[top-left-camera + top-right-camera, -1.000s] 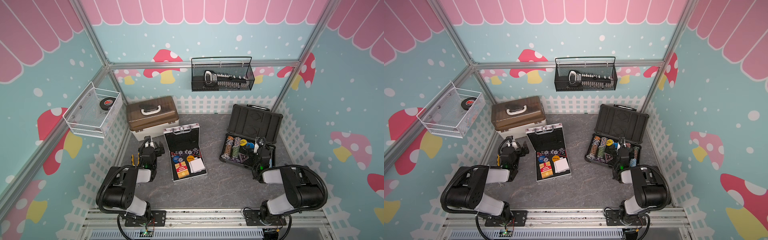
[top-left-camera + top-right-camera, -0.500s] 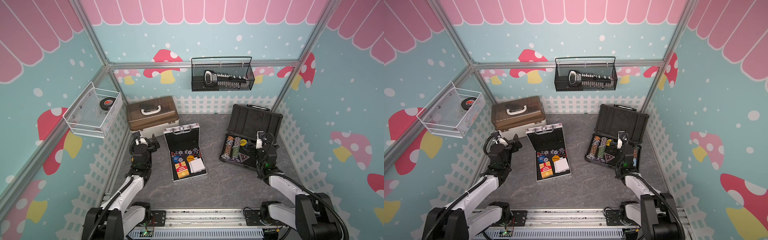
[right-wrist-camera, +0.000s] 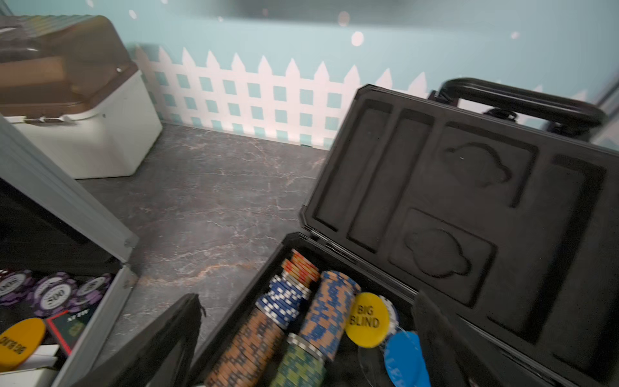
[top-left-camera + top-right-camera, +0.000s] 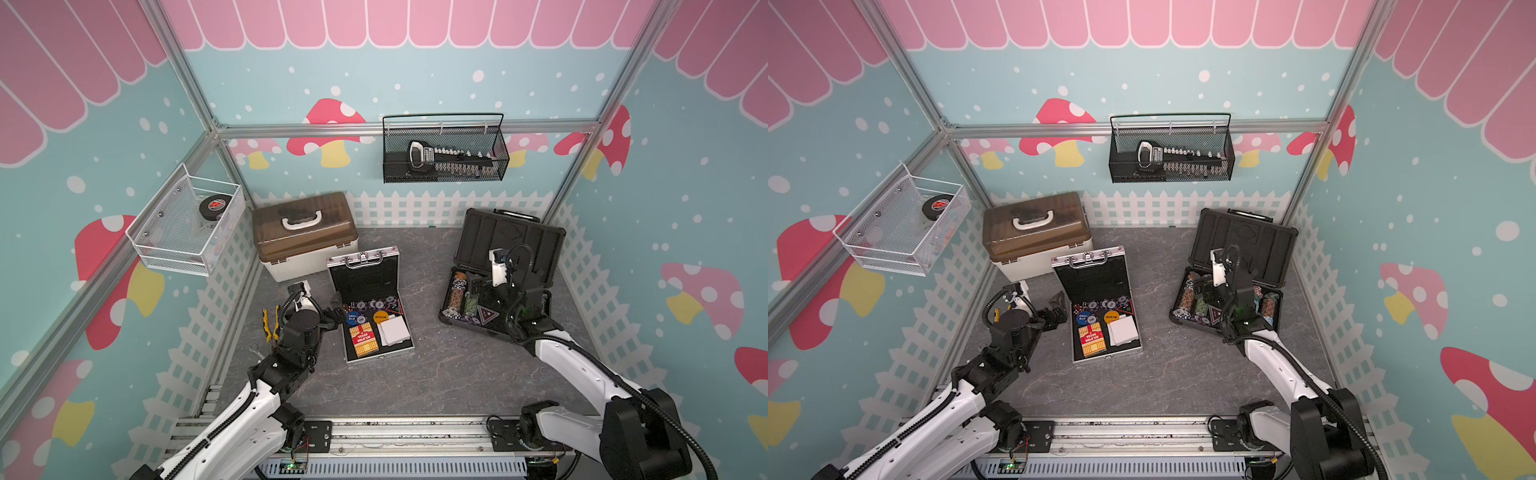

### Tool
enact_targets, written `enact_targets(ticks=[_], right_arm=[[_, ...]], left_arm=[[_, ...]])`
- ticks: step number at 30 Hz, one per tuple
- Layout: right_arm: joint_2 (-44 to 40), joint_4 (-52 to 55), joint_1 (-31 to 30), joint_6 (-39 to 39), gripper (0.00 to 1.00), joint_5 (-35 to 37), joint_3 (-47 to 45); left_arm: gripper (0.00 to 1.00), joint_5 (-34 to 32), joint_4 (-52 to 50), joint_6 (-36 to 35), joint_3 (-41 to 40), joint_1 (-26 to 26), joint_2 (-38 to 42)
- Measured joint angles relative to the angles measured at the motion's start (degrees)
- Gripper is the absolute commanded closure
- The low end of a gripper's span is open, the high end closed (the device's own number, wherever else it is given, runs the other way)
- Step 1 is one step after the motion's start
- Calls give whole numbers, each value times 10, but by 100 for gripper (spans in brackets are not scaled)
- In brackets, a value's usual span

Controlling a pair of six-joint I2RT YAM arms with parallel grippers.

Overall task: Close the poker set cases
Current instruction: Close the lid of the poker set case.

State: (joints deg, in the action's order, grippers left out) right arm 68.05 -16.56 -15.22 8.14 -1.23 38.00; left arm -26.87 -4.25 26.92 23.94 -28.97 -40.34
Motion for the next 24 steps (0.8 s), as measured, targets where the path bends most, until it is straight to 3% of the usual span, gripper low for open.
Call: enact_targets(ticks=[9, 17, 24], right_arm=[[101, 38, -89, -22, 10, -33, 110], [171, 34, -129, -30, 23, -85, 174], [228, 15, -153, -29, 30, -118, 220]], left_arm=[[1, -49, -116, 75, -10, -79, 6], [1, -73, -200, 147, -4, -146, -43], [1, -82, -217, 169, -6, -193, -61]])
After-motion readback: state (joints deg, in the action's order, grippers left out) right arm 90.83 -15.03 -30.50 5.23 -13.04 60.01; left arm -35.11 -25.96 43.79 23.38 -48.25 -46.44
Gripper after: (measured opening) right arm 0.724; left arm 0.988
